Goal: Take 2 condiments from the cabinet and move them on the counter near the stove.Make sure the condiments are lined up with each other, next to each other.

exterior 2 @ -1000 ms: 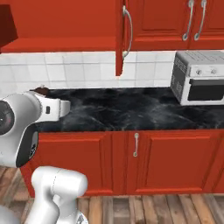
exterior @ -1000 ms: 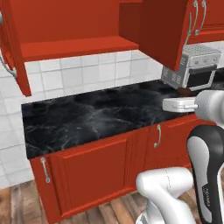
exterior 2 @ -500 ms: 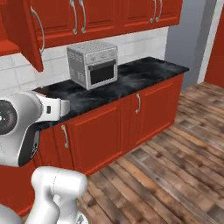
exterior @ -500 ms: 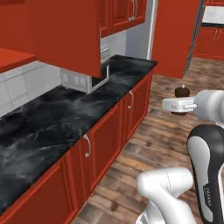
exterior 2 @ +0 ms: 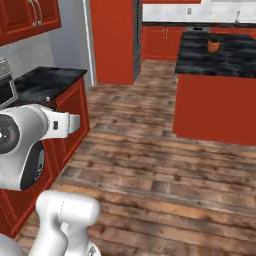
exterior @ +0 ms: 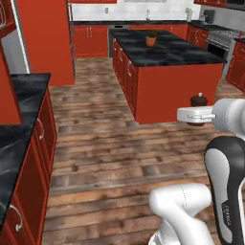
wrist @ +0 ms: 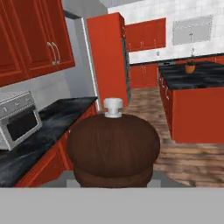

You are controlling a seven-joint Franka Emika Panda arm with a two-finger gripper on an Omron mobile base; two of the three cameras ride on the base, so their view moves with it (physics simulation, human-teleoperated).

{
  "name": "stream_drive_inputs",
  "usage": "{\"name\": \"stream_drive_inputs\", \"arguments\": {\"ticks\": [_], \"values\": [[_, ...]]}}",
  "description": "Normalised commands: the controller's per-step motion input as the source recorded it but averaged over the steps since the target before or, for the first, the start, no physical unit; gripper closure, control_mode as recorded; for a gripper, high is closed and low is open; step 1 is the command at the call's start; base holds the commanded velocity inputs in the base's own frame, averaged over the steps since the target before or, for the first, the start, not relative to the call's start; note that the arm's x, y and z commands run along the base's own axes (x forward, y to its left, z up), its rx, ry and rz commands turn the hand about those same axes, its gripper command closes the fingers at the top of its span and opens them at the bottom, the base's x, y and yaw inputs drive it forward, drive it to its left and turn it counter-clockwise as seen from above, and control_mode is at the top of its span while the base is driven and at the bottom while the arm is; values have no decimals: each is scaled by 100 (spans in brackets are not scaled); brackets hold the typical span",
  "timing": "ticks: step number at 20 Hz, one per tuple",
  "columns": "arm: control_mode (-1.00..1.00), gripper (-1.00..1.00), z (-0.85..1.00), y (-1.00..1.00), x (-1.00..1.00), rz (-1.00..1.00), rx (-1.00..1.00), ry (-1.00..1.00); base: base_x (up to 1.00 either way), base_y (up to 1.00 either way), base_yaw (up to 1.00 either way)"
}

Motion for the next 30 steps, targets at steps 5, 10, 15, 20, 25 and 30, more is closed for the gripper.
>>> {"name": "stream_drive_inputs", "arguments": {"ticks": [5, 10, 15, 20, 25, 30], "values": [[100, 100, 0, 0, 0, 0, 0, 0, 0, -14, -97], [100, 100, 0, 0, 0, 0, 0, 0, 56, -3, -27], [100, 100, 0, 0, 0, 0, 0, 0, 100, -40, -12], [100, 100, 0, 0, 0, 0, 0, 0, 100, -72, -12], [100, 100, 0, 0, 0, 0, 0, 0, 100, -88, -9], [100, 100, 0, 0, 0, 0, 0, 0, 100, -90, -6]]}}
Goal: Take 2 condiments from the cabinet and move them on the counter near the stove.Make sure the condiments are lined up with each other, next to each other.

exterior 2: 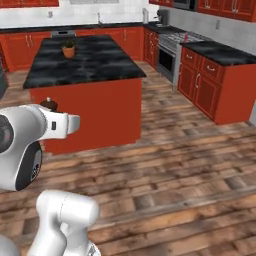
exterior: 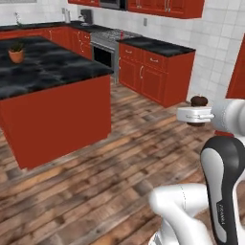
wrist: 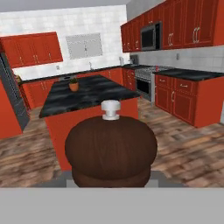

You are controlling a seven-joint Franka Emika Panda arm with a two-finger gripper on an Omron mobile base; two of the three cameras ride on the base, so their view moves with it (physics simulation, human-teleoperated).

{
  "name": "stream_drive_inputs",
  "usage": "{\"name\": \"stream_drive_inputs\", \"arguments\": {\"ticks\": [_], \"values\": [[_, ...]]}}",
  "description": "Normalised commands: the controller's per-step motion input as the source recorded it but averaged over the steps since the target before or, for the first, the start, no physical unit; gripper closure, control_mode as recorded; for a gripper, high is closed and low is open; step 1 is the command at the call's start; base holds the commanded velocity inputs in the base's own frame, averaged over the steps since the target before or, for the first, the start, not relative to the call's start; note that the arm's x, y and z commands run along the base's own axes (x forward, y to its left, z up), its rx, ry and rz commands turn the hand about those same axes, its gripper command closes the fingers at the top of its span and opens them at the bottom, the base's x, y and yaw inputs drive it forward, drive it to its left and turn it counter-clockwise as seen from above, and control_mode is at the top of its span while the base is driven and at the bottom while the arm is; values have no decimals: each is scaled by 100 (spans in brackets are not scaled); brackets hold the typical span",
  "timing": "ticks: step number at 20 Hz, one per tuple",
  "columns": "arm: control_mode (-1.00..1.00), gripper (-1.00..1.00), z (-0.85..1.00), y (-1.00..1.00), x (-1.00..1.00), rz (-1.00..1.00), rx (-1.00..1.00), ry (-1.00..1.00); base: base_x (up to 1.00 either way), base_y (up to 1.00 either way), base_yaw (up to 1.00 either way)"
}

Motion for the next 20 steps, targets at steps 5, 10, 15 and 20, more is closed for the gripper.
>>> {"name": "stream_drive_inputs", "arguments": {"ticks": [5, 10, 15, 20], "values": [[100, 100, 0, 0, 0, 0, 0, 0, 100, -81, -1], [100, 100, 0, 0, 0, 0, 0, 0, 100, -68, 0], [100, 100, 0, 0, 0, 0, 0, 0, 100, -42, 0], [100, 100, 0, 0, 0, 0, 0, 0, 100, -5, 0]]}}
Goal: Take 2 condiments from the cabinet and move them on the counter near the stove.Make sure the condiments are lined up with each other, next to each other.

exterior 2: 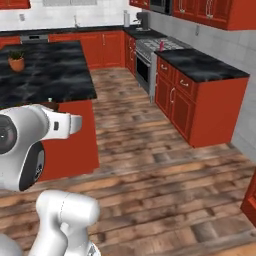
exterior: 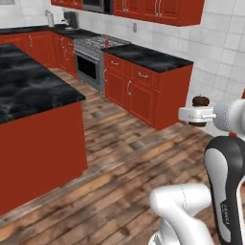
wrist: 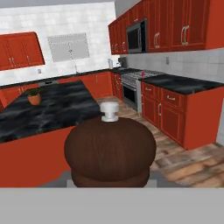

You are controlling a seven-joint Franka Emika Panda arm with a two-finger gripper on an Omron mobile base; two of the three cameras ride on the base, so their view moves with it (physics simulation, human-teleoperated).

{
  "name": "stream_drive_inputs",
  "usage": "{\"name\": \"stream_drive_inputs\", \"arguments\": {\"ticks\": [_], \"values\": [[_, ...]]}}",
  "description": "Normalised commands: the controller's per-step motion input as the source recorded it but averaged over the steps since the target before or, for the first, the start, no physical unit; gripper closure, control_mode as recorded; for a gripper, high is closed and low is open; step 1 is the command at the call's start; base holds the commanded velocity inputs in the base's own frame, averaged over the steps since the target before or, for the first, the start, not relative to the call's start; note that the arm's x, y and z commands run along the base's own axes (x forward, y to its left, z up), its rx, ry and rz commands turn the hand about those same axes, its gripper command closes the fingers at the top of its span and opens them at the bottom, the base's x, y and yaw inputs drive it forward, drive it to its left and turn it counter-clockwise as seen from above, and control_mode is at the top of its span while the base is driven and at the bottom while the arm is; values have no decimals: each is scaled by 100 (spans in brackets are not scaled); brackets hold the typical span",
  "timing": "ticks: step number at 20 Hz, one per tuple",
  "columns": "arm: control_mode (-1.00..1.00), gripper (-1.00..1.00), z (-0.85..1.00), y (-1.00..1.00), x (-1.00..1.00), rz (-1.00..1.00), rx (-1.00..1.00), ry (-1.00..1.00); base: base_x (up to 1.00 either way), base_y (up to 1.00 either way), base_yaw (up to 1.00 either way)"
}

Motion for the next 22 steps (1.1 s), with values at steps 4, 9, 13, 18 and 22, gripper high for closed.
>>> {"name": "stream_drive_inputs", "arguments": {"ticks": [4, 9, 13, 18, 22], "values": [[100, 100, 0, 0, 0, 0, 0, 0, 100, 12, 4], [100, 100, 0, 0, 0, 0, 0, 0, 100, -24, 6], [100, 100, 0, 0, 0, 0, 0, 0, 100, -49, 25], [100, 100, 0, 0, 0, 0, 0, 0, 100, -28, 49], [100, 100, 0, 0, 0, 0, 0, 0, 100, -32, 52]]}}
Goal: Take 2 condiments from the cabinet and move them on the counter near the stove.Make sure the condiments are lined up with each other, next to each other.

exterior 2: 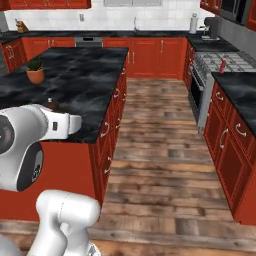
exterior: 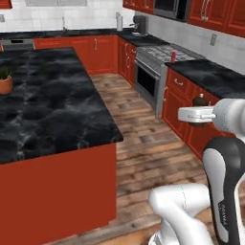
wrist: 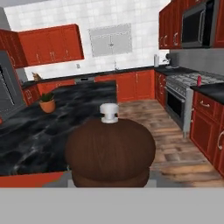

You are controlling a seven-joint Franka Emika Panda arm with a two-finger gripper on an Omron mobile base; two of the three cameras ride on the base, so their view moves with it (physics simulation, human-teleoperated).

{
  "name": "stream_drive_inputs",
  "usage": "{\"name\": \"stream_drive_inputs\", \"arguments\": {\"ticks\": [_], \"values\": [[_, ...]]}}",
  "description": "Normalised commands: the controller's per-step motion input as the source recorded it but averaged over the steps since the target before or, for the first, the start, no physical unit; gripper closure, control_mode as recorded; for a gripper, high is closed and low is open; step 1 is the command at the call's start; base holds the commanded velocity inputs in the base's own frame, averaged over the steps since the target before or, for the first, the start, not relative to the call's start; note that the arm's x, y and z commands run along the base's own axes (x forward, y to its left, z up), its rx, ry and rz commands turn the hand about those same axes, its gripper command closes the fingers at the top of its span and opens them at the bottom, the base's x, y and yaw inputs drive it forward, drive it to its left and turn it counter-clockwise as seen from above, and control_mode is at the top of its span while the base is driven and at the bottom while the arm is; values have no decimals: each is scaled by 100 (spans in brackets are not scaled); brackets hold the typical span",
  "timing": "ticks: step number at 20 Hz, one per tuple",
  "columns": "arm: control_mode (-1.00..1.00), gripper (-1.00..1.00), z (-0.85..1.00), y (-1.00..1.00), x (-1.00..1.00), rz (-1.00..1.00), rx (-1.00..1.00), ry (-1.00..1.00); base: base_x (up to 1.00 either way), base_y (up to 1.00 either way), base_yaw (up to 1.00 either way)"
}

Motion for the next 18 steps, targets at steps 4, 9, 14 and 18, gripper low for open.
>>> {"name": "stream_drive_inputs", "arguments": {"ticks": [4, 9, 14, 18], "values": [[100, 100, 0, 0, 0, 0, 0, 0, 69, -87, 32], [100, 100, 0, 0, 0, 0, 0, 0, 48, -87, 14], [100, 100, 0, 0, 0, 0, 0, 0, 88, -40, 6], [100, 100, 0, 0, 0, 0, 0, 0, 100, -7, 5]]}}
